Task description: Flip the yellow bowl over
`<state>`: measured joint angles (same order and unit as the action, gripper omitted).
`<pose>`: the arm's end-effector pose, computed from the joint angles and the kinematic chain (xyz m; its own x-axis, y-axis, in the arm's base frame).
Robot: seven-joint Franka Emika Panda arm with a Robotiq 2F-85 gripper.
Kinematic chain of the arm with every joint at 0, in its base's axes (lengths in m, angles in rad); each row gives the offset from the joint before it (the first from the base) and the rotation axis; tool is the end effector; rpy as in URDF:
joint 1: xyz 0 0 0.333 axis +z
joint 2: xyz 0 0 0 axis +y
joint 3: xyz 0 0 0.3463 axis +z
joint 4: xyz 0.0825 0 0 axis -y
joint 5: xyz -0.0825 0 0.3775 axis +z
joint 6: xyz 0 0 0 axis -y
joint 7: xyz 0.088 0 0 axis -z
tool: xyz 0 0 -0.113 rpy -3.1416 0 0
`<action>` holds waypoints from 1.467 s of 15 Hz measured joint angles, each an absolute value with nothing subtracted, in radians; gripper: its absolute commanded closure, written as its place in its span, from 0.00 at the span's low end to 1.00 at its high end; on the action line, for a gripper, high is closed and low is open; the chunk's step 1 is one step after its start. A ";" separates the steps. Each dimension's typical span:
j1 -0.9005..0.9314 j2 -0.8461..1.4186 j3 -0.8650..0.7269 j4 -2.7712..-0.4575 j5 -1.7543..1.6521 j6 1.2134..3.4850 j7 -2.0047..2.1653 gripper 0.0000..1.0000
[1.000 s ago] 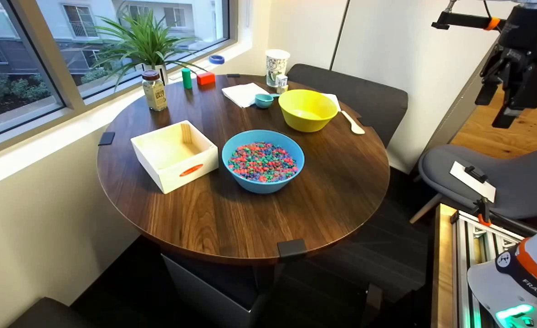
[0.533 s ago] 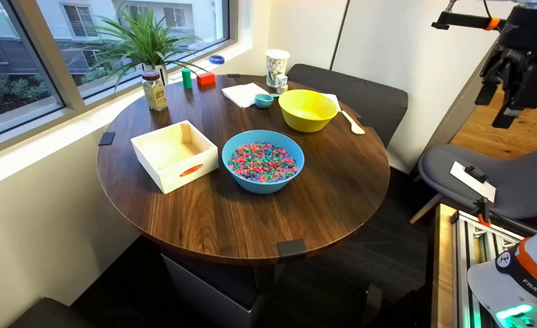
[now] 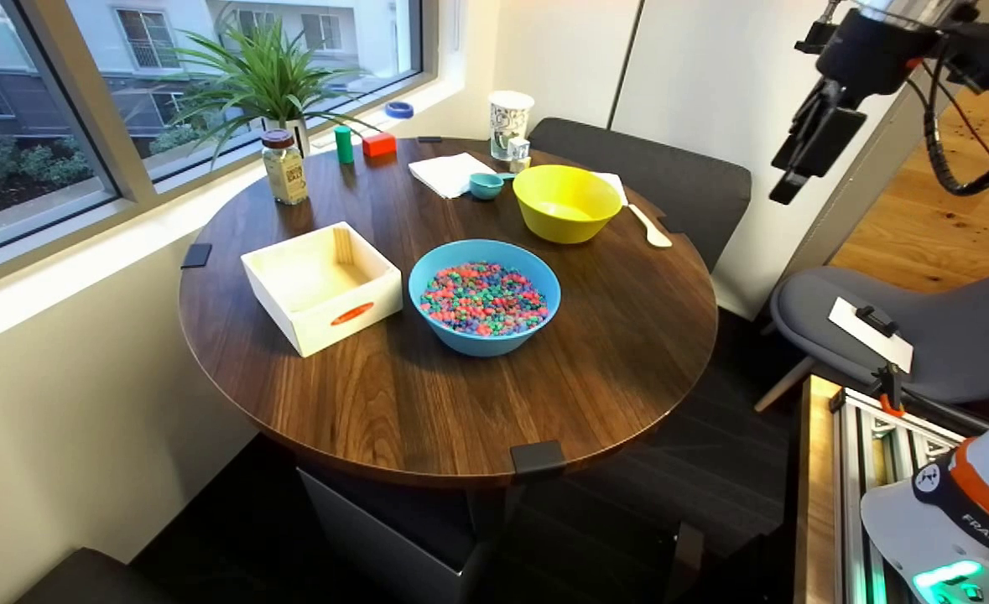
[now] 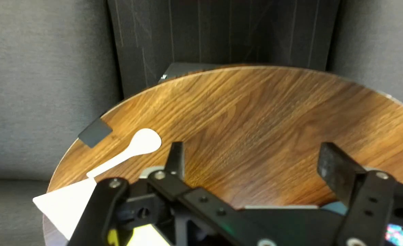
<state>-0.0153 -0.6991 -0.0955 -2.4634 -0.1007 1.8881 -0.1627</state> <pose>0.3253 -0.0508 0.5570 0.9886 0.0985 0.1137 0.0925 -0.9941 0.0565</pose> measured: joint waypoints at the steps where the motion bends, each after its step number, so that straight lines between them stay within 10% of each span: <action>1: -0.021 -0.673 -0.095 -2.472 -0.101 1.965 -0.140 0.00; 22: -0.160 -0.389 -0.079 -2.461 -0.226 2.441 0.066 0.00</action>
